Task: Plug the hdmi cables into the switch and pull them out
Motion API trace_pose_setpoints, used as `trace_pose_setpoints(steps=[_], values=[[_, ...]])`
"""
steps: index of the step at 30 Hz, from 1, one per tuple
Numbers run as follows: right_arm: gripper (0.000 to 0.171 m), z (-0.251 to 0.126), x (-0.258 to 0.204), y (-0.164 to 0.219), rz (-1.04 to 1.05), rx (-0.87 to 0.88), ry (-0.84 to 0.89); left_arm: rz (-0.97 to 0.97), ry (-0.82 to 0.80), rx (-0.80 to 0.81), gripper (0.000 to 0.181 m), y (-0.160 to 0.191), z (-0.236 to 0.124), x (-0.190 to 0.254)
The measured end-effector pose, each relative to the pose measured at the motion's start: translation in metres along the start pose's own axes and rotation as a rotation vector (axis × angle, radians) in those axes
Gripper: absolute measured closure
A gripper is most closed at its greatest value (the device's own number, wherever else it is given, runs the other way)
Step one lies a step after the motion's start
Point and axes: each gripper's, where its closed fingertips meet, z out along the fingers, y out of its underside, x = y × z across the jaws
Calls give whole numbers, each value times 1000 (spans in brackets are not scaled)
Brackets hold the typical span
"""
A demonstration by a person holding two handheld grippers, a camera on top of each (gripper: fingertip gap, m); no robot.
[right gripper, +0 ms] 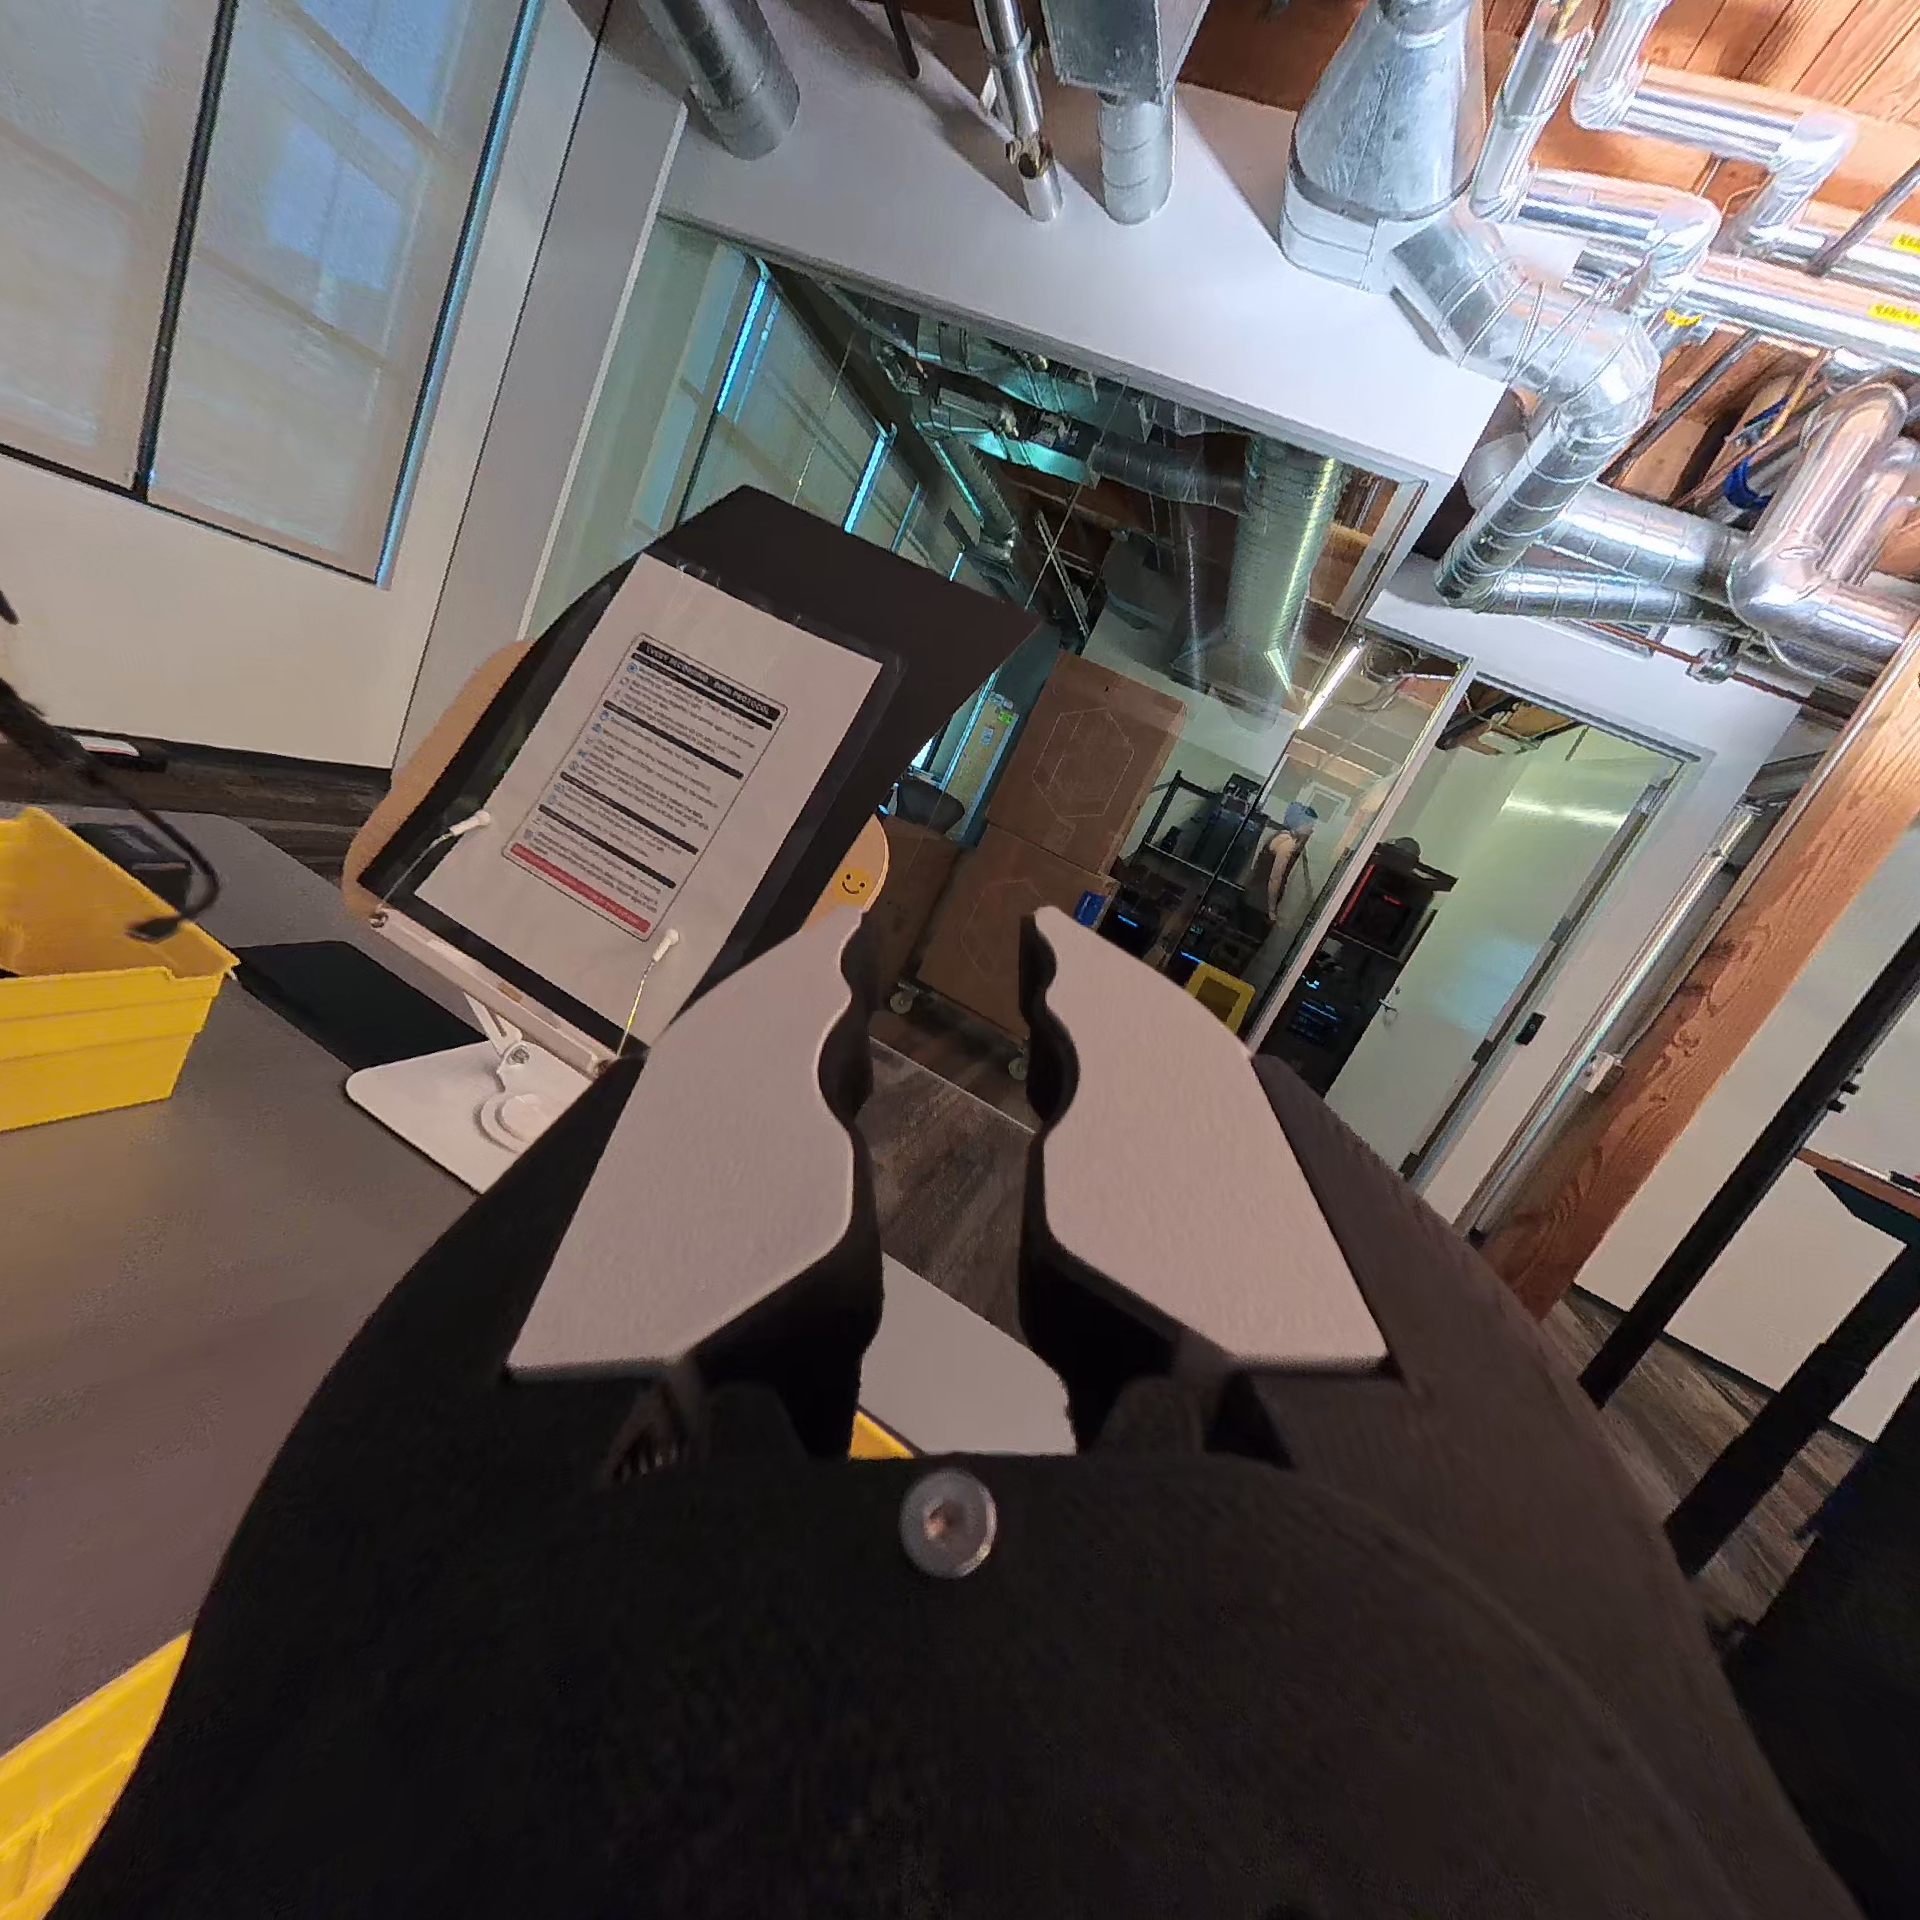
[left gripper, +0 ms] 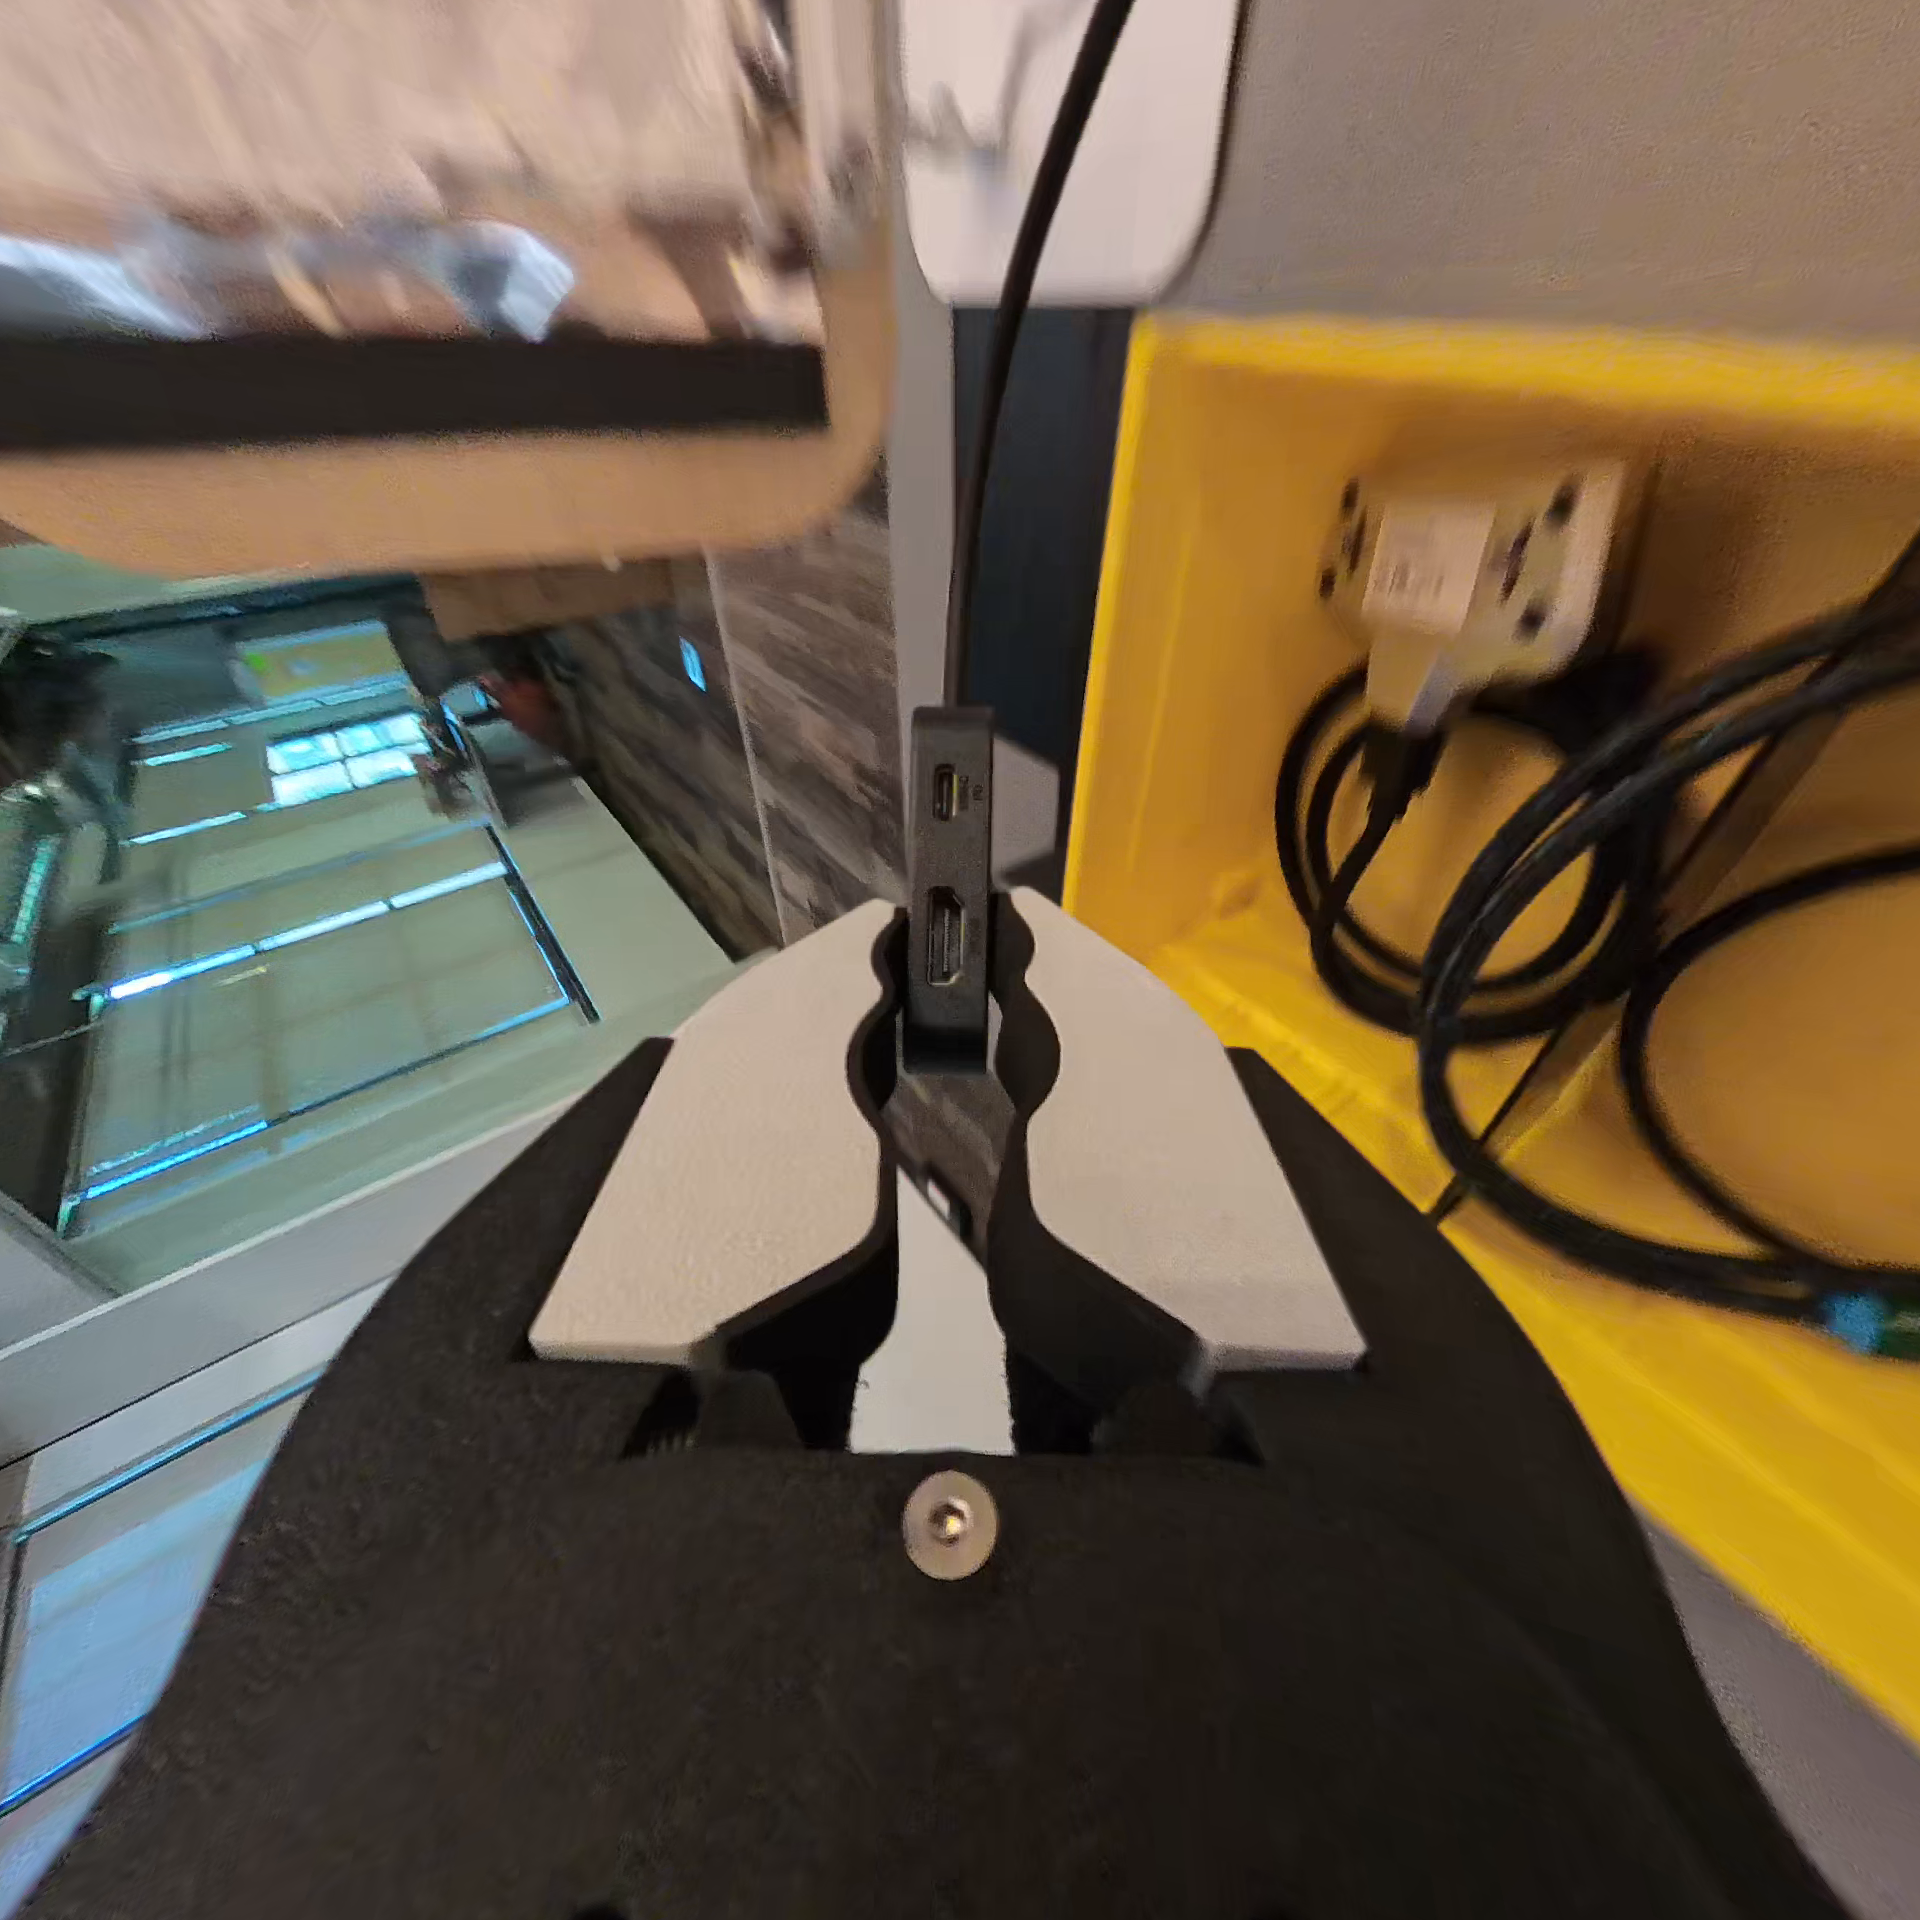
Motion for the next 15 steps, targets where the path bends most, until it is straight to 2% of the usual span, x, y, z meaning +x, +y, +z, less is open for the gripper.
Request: trace_pose_setpoints(steps=[3, 7, 11, 15], values=[[146, -5, -1, -7, 2, 25, -3, -35, -53, 107, 168, -59, -40, 2], [146, -14, 0, -16, 5, 51, 3, -18, -20, 258, 168, -142, -73, 35], [146, -22, -1, -26, 14, 85, -12, 113, -16, 344, 167, -206, -76, 82], [146, -29, 1, -32, -2, 99, 2, 271, -67, 367, 168, -245, -62, 120]])
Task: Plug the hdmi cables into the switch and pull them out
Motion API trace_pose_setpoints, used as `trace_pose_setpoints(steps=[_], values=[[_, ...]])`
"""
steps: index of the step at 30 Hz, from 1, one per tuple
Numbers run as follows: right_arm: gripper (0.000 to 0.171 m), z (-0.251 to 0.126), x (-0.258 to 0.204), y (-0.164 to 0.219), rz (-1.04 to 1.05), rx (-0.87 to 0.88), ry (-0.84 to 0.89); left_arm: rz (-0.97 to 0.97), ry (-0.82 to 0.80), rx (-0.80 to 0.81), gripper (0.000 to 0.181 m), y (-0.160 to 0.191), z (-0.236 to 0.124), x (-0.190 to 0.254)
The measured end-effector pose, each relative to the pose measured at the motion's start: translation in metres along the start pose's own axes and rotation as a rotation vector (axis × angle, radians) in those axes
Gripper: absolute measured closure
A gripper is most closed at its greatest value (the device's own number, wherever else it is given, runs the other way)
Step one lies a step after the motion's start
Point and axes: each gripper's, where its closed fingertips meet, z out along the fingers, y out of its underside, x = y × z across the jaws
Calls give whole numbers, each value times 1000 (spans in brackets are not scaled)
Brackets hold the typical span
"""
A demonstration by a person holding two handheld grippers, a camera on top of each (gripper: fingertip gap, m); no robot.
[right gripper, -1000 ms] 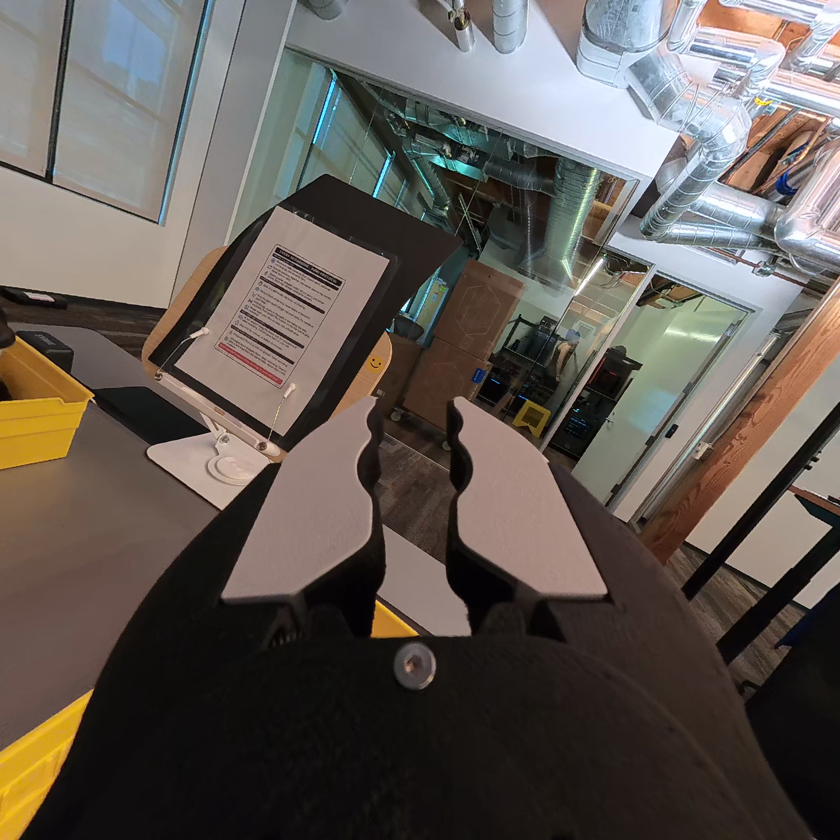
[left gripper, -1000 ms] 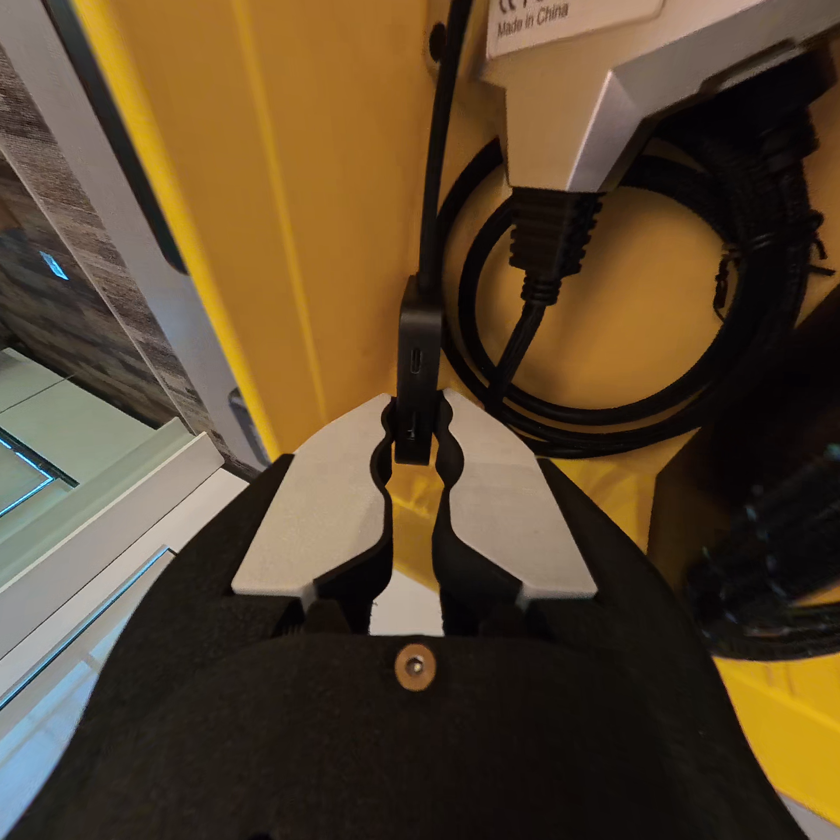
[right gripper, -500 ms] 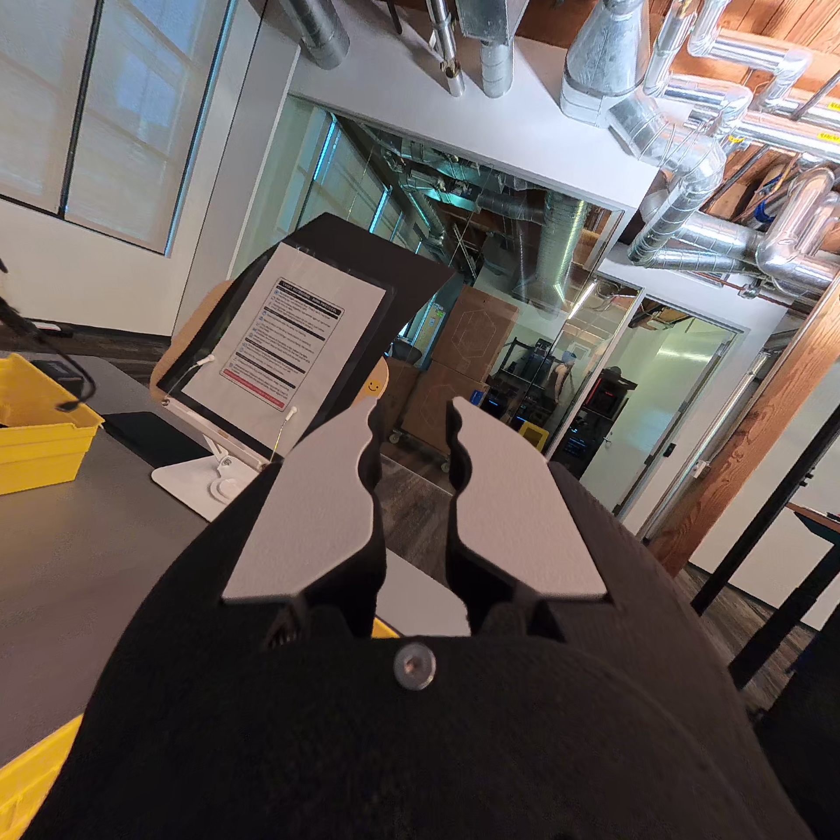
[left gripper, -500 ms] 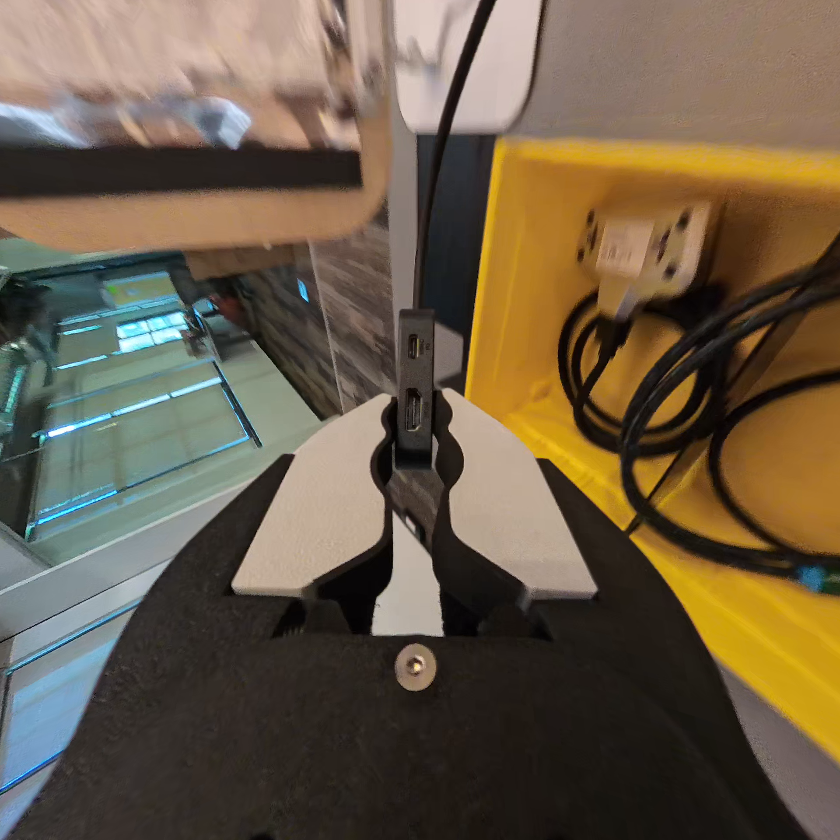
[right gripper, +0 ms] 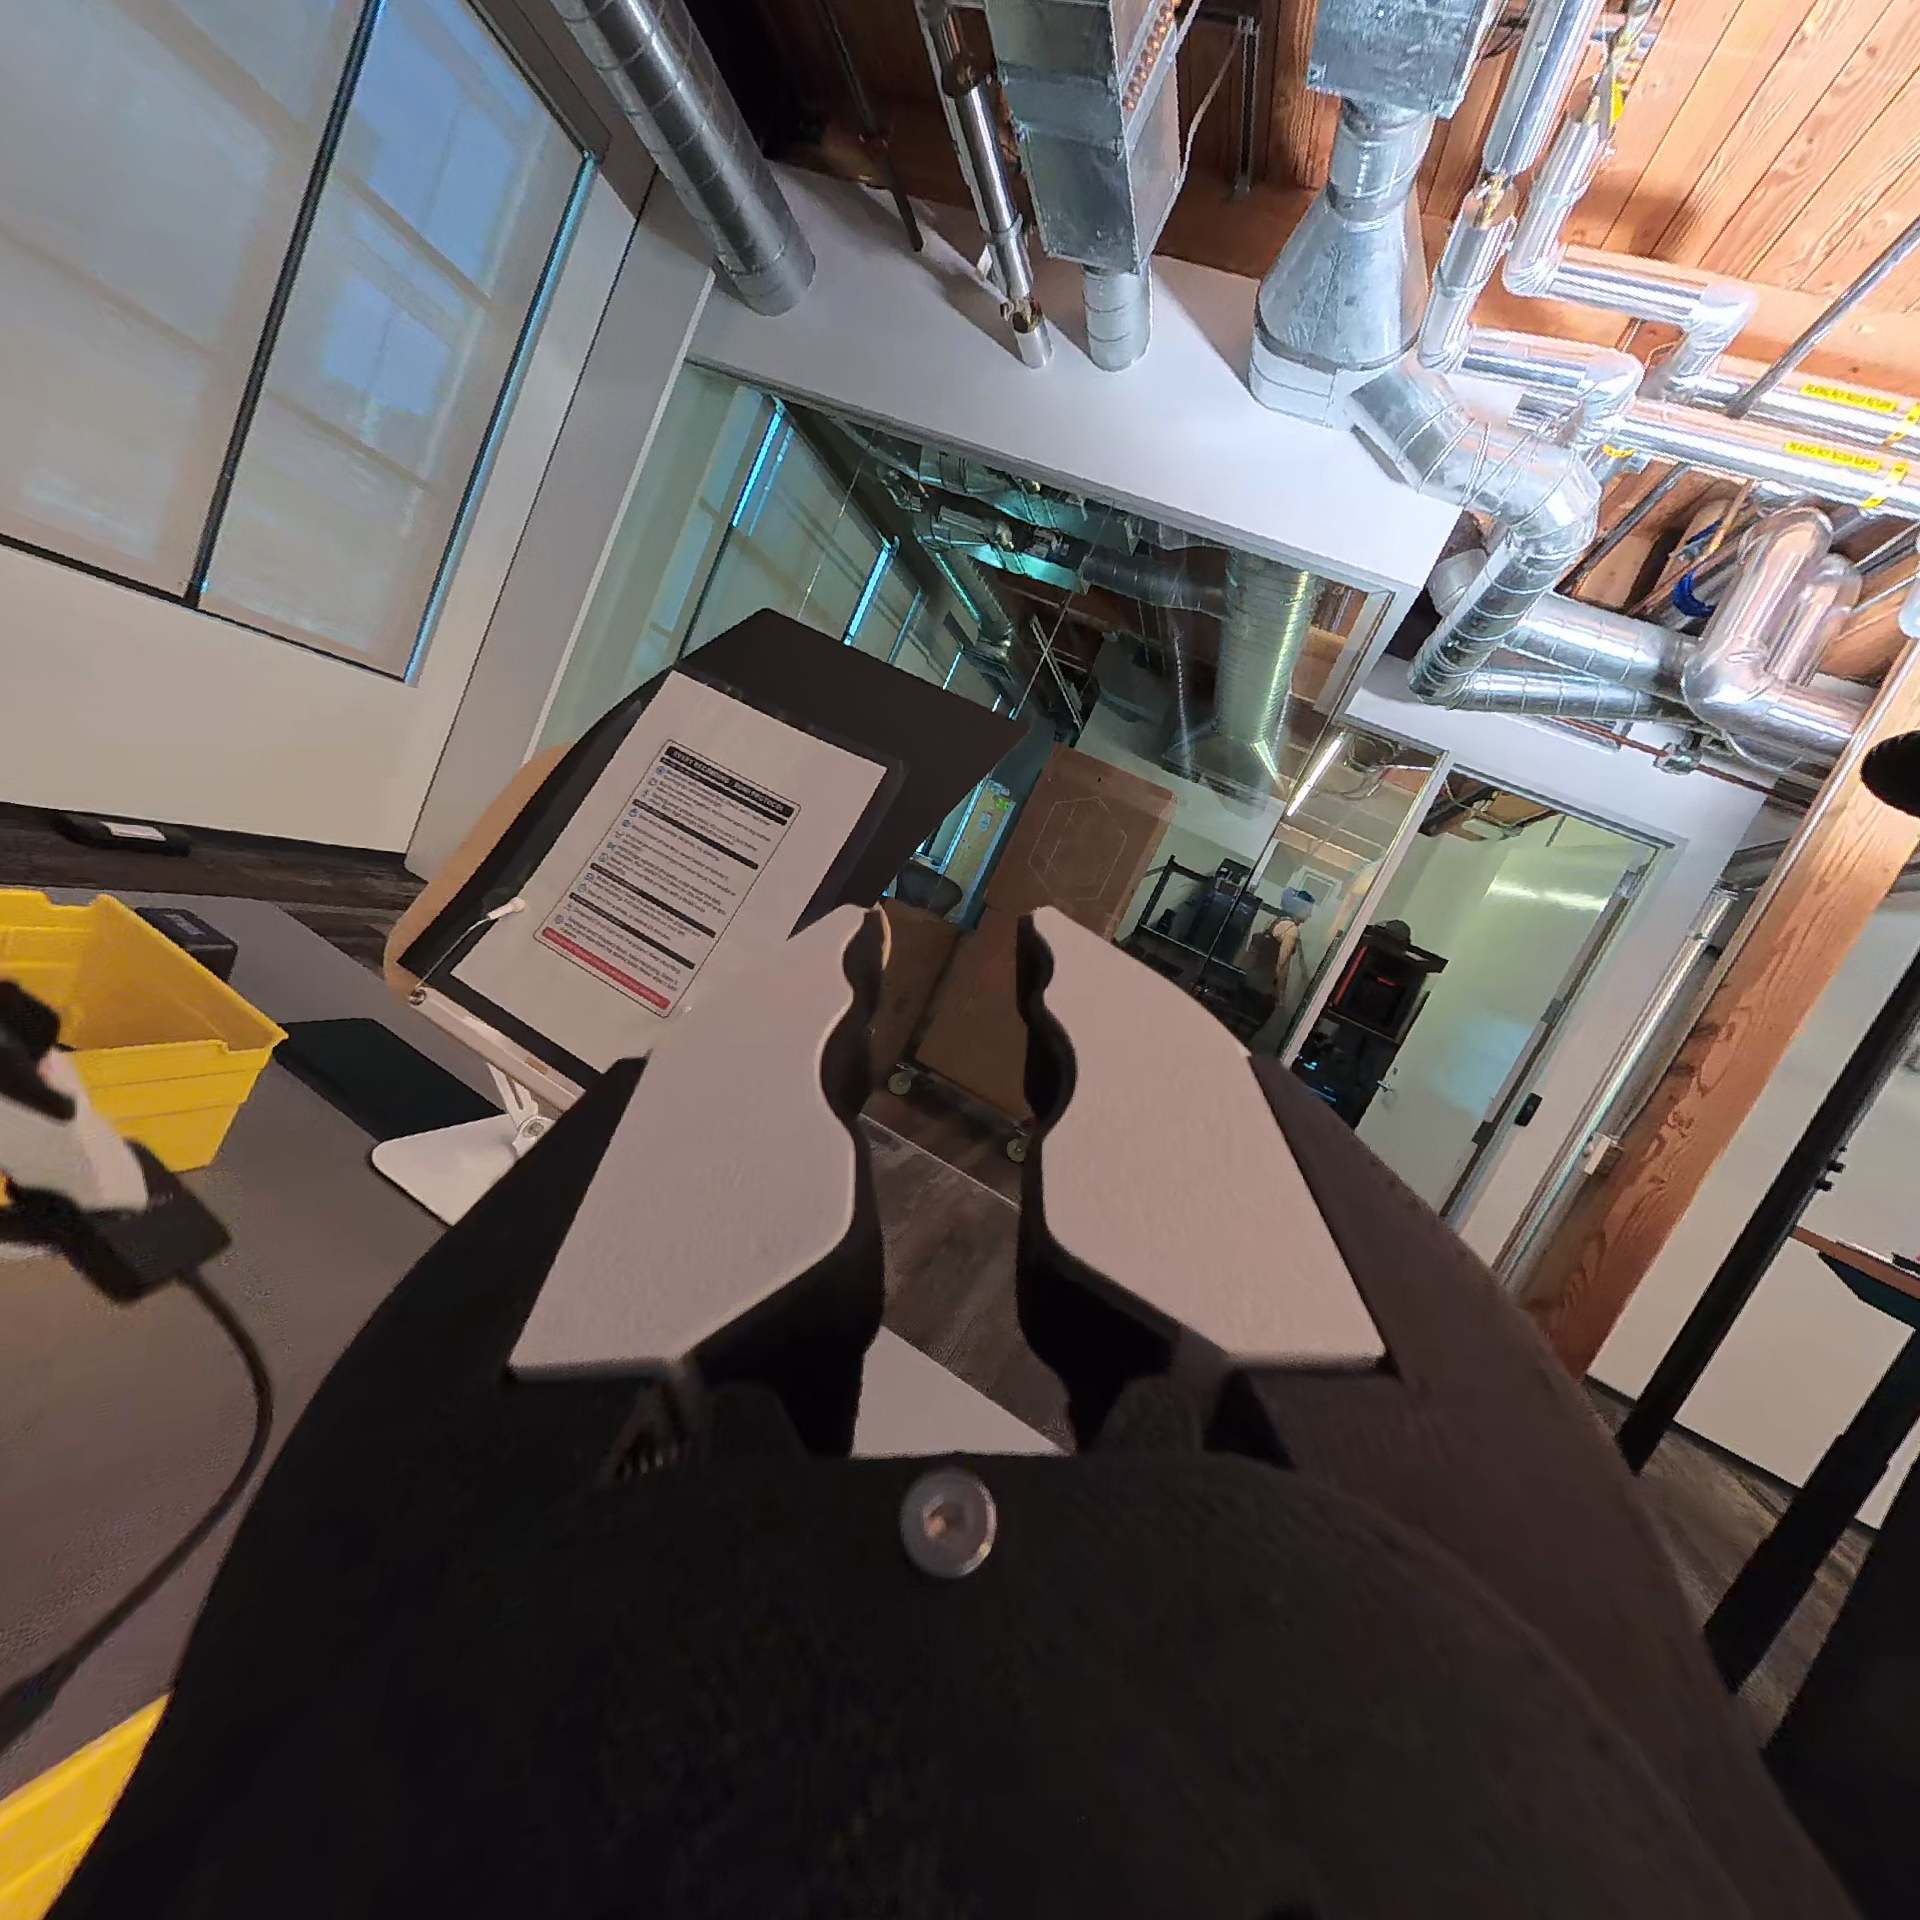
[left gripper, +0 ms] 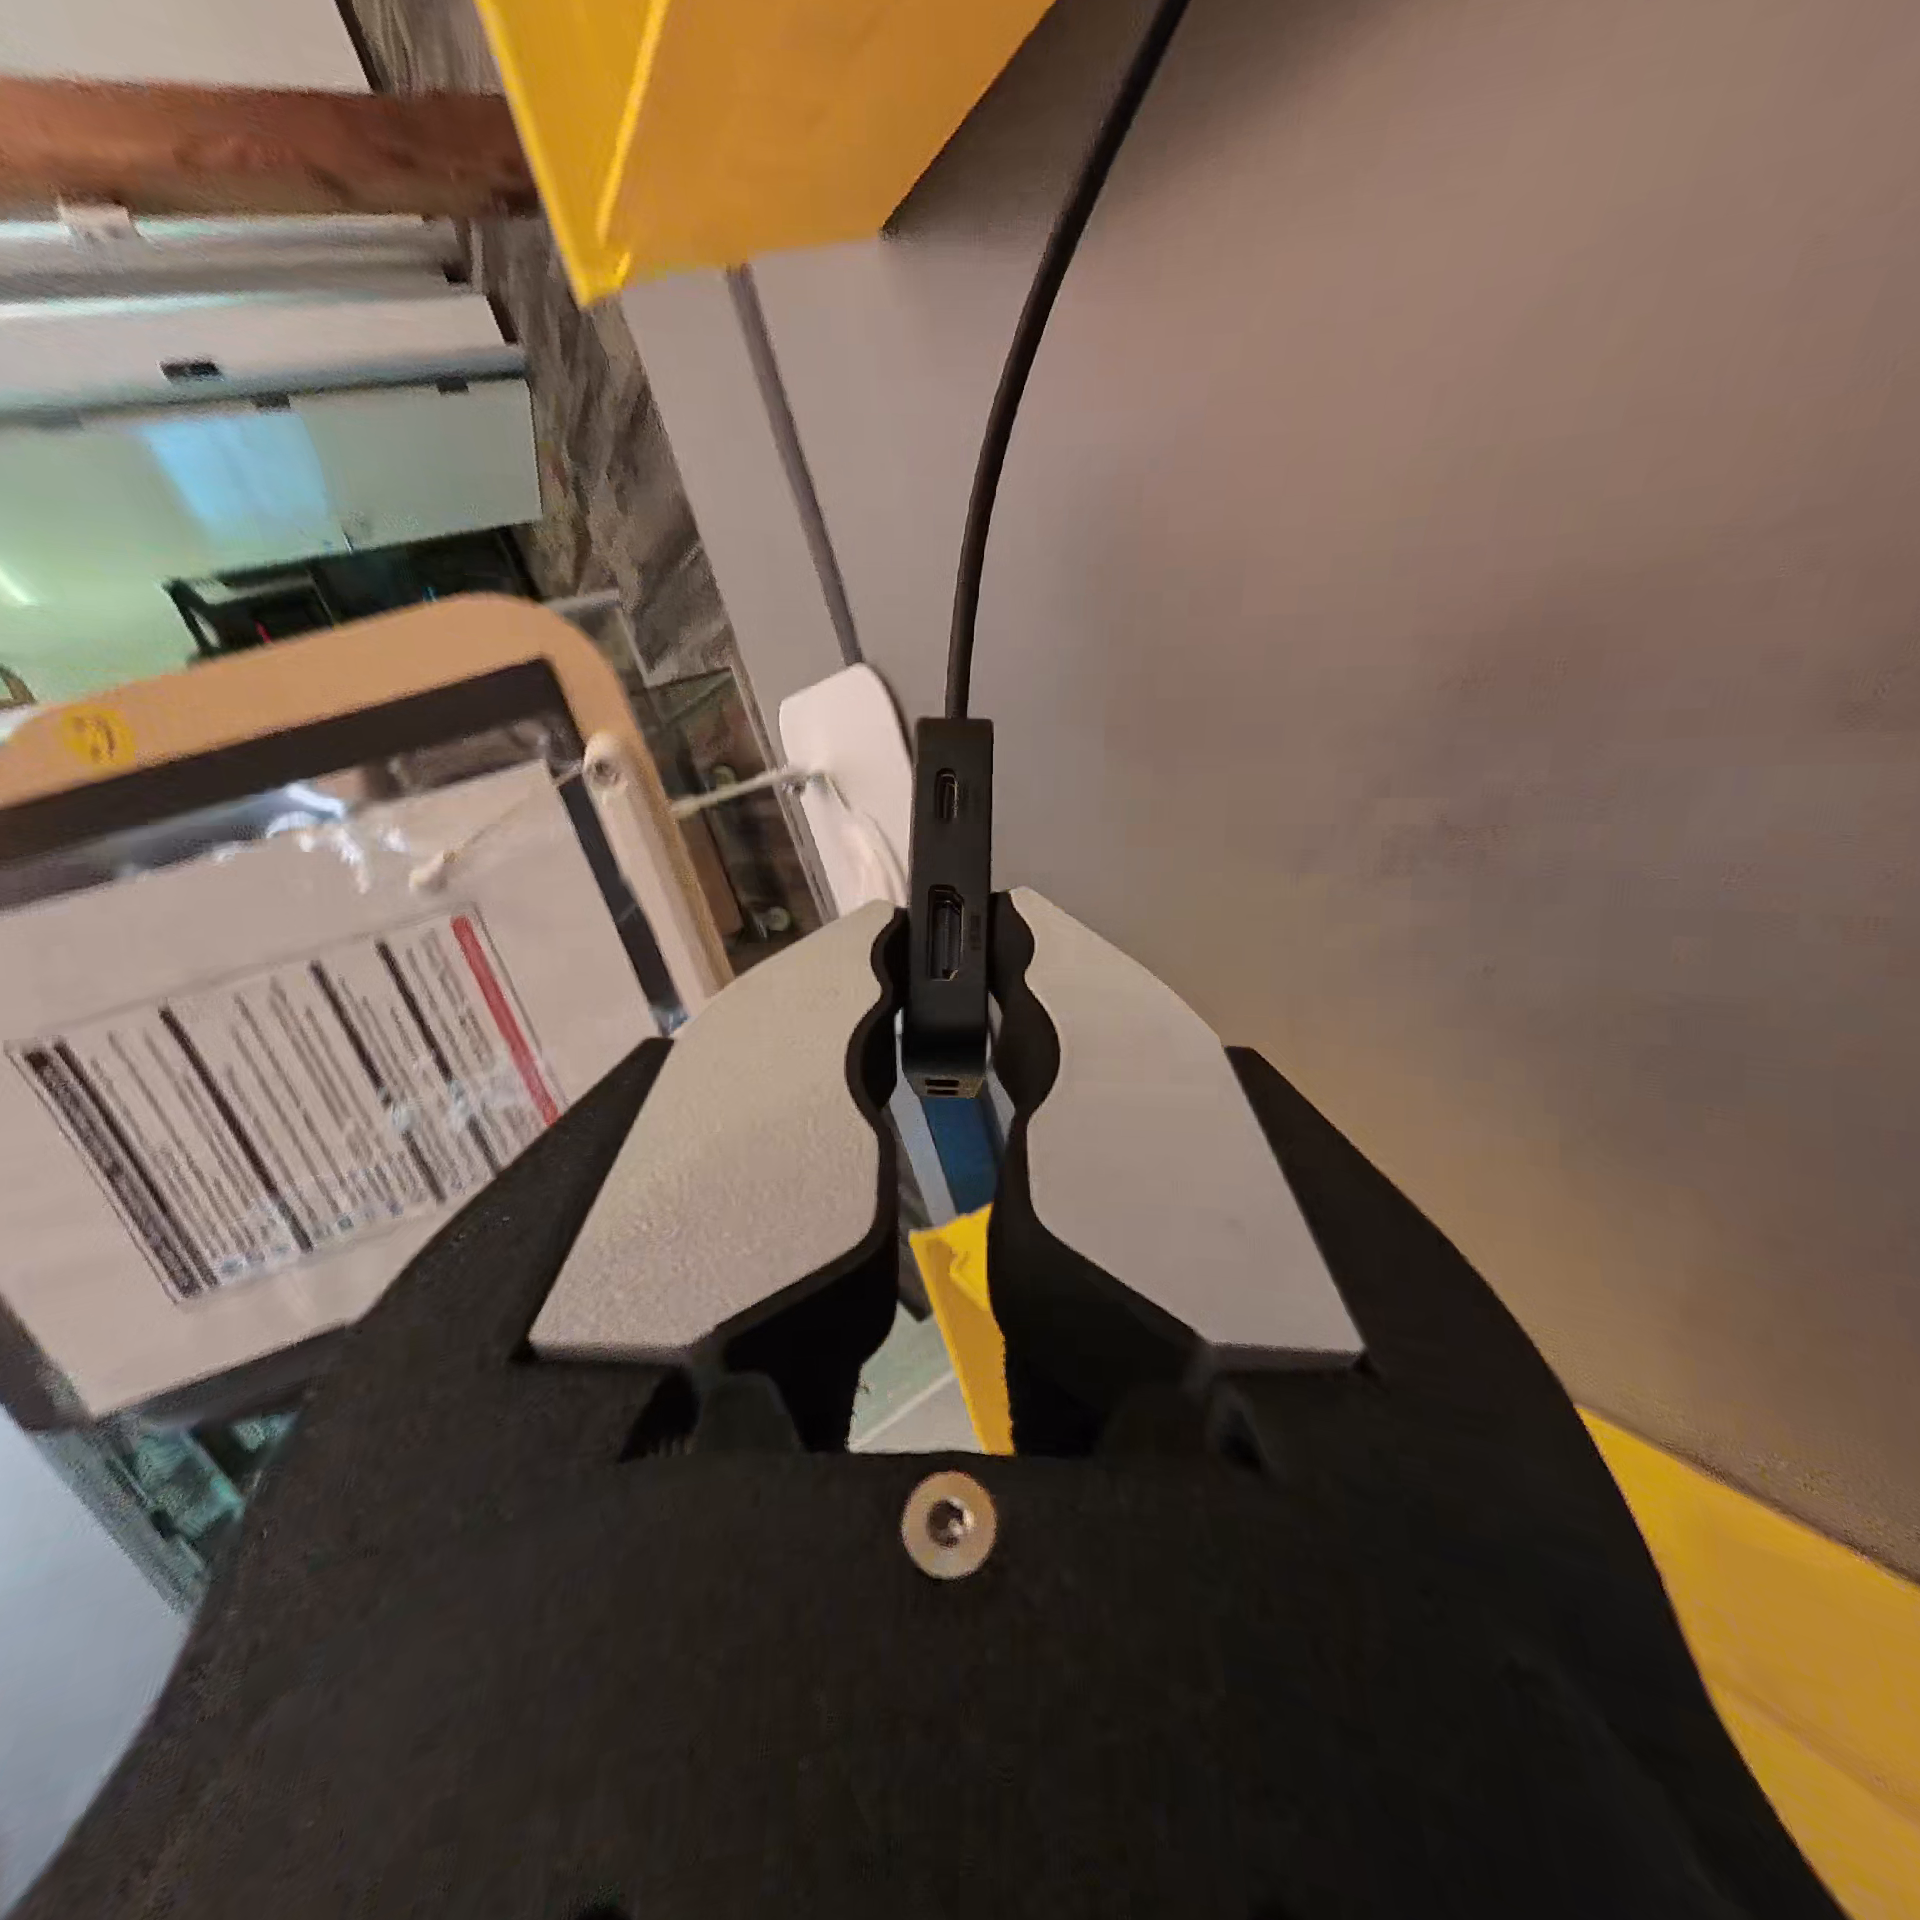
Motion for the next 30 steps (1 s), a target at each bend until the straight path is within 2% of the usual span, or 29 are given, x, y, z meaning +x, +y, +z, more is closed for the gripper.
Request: trace_pose_setpoints(steps=[6, 13, 20, 25, 30], values=[[147, -8, 4, -7, 28, 36, -9, 155, -7, 87, 168, -33, 34, 28], [147, -16, 11, -10, 59, 64, -8, 318, 15, 92, 167, -29, 62, 46], [147, -21, 19, -10, 103, 83, -5, 301, 68, 55, 165, -18, 68, 60], [148, -23, 21, -9, 121, 85, -1, 342, 117, -8, 155, -6, 75, 80], [148, -22, 18, -10, 114, 86, -13, 241, 214, -56, 150, -1, 73, 89]])
